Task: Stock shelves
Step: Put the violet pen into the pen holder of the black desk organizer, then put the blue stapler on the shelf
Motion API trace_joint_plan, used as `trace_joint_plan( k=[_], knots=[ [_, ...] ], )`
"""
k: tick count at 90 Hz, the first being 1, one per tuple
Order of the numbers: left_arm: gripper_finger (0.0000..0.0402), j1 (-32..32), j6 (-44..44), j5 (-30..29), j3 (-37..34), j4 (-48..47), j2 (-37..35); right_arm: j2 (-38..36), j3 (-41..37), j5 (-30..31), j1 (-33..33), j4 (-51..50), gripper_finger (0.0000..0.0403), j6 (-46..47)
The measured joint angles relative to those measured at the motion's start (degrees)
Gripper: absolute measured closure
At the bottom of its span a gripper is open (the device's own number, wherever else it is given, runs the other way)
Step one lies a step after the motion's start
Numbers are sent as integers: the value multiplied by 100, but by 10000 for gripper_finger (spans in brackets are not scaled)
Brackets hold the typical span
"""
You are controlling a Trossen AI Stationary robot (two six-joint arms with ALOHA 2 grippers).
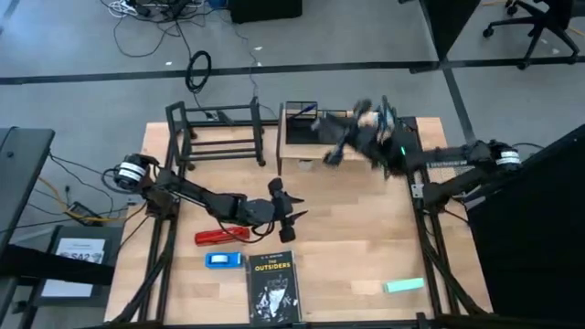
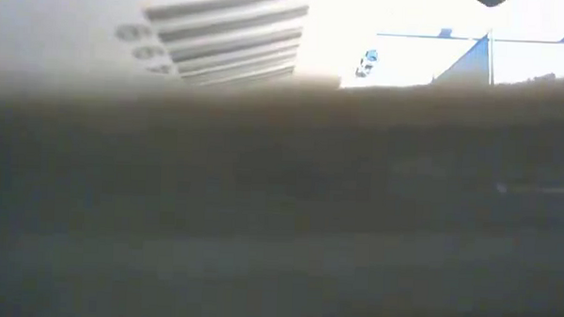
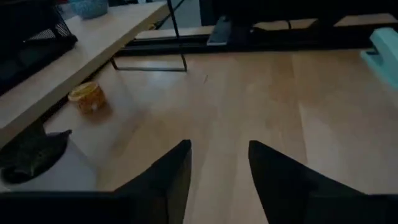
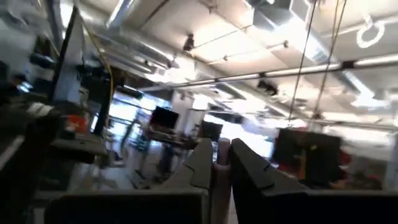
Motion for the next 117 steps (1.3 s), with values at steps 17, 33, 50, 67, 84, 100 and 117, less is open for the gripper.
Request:
trace_joint_plan(
  k=[17,33,50,67,84,100,117],
  knots=[
    [265,0,-4,-1,-2,-120,45,676,-7,-1271,-1670,555,402,1321],
    [265,0,-4,-1,-2,-100,45,1422,-7,-1821,-2230,1321,401,1997],
    [265,2,-7,-1,-2,-63,45,1836,46,-2129,-2280,1426,399,2163],
    [265,11,-9,-1,-2,-30,45,1805,63,-2224,-2254,1172,382,2231],
    [265,11,-9,-1,-2,5,48,1797,63,-2222,-2253,963,346,2156],
    [265,8,-124,-1,-2,0,48,1725,63,-2216,-2253,885,292,2127],
    [265,0,-353,164,-2,-115,48,1171,61,-2187,-2082,512,241,1828]
  ],
)
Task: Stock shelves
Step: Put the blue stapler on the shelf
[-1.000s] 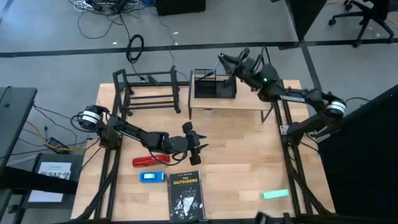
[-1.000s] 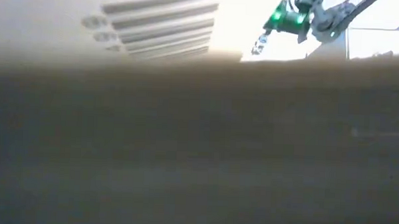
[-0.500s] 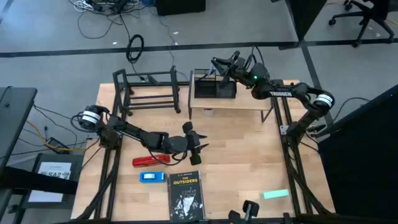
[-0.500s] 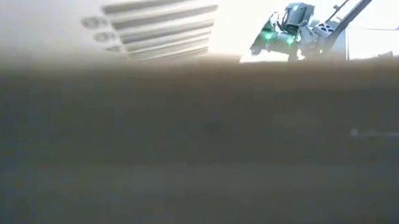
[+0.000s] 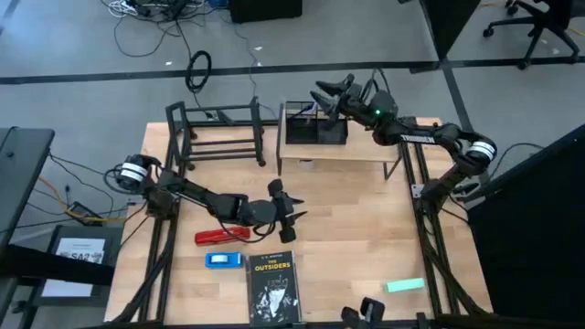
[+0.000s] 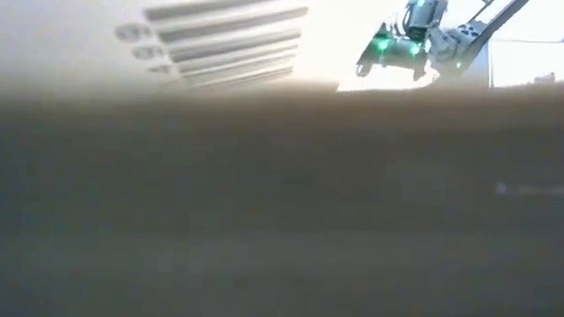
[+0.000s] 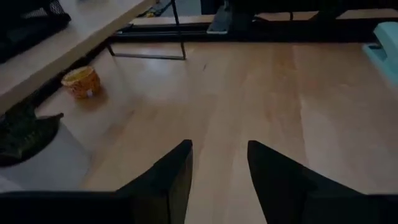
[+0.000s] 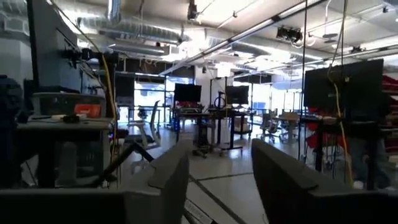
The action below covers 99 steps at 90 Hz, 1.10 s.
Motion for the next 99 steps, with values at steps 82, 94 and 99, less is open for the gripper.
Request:
trace_joint_plan(
  k=[82,94,99],
  knots=[
    [265,-82,-100,768,0,679,2,-2519,-4,4106,6363,-5842,252,-1022],
    [265,-207,-98,894,0,664,2,-2231,-2,5070,7466,-6015,252,-464],
    [265,-288,-107,894,0,665,2,-2072,-2,5354,7839,-6086,252,-123]
  ],
)
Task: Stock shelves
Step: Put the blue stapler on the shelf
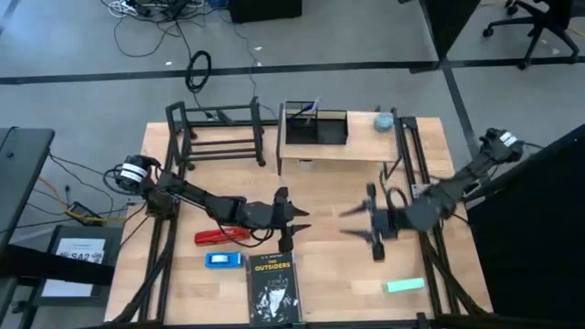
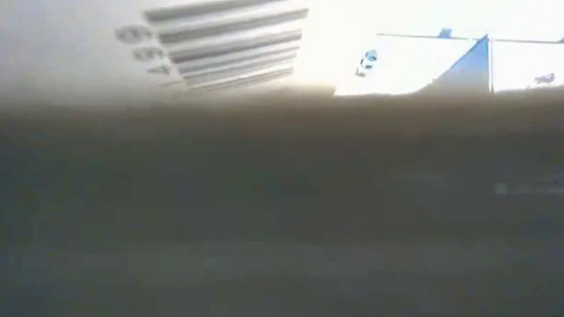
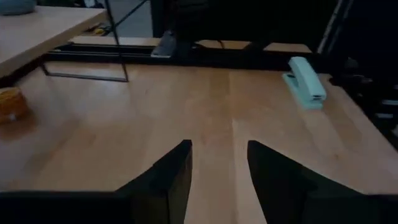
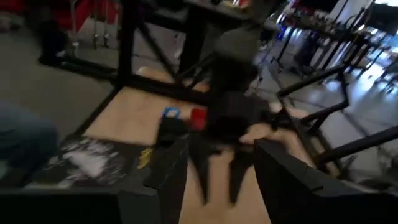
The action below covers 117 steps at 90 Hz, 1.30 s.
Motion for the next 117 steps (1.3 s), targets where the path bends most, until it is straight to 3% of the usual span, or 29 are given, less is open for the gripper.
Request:
trace_joint_plan(
  k=[12,21,29,40,53,64,86,102,117],
  knots=[
    [265,-191,-223,1,0,-8,0,399,0,214,703,-110,252,767],
    [265,-328,-456,1,0,-34,0,665,99,-42,995,-485,252,1462],
    [265,-454,-621,-2,0,-36,0,885,384,-638,1114,-1564,252,2537],
    [265,-594,-765,-1,0,-45,0,1196,833,-1934,1137,-3073,252,3928],
    [265,-697,-787,-26,0,-40,0,1505,1027,-3294,1207,-3800,252,5247],
    [265,-727,-767,-110,0,-40,0,1729,1038,-4178,1494,-3858,244,5379],
    [265,-727,-743,-119,0,-71,0,2426,1034,-5032,1970,-5031,190,5884],
    [265,-727,-734,-118,0,-137,0,2848,1034,-5218,2082,-5322,136,5950],
    [265,-727,-729,-119,0,-154,0,3271,1032,-5032,2130,-5469,128,6192]
  ],
)
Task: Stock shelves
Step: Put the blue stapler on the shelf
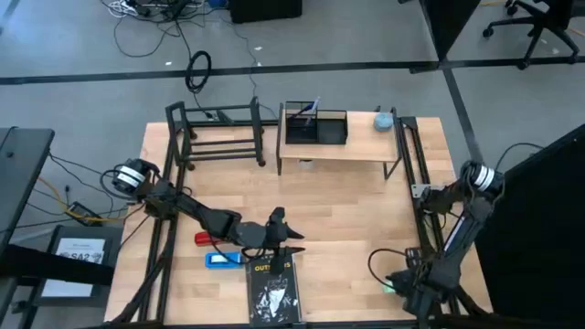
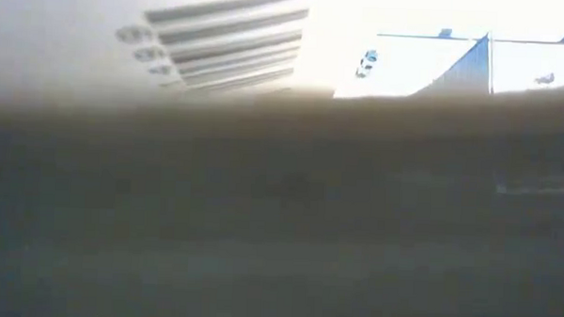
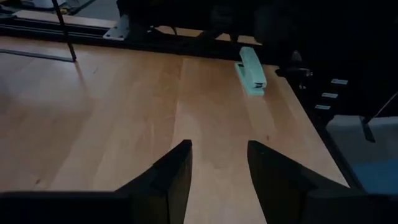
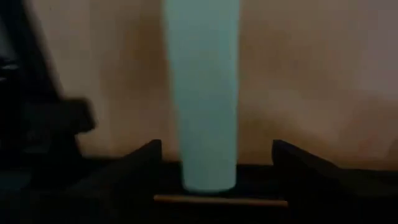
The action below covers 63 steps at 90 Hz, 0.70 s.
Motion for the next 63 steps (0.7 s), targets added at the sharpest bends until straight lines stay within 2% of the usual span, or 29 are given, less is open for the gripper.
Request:
trace_joint_plan(
  k=[12,21,28,42,53,63],
  knots=[
    [265,0,0,0,0,-27,0,350,0,-21,0,78,144,-2],
    [265,0,0,0,0,-26,0,576,-2,-266,-3,278,175,9],
    [265,0,2,2,0,-26,0,711,-2,-519,-47,431,216,114],
    [265,0,15,-11,0,-26,0,664,-2,-826,-337,722,330,293],
    [265,0,22,-42,0,-22,0,334,-2,-684,-785,795,325,305],
    [265,0,22,-50,0,-22,0,-124,-2,-306,-1301,651,325,498]
  ],
)
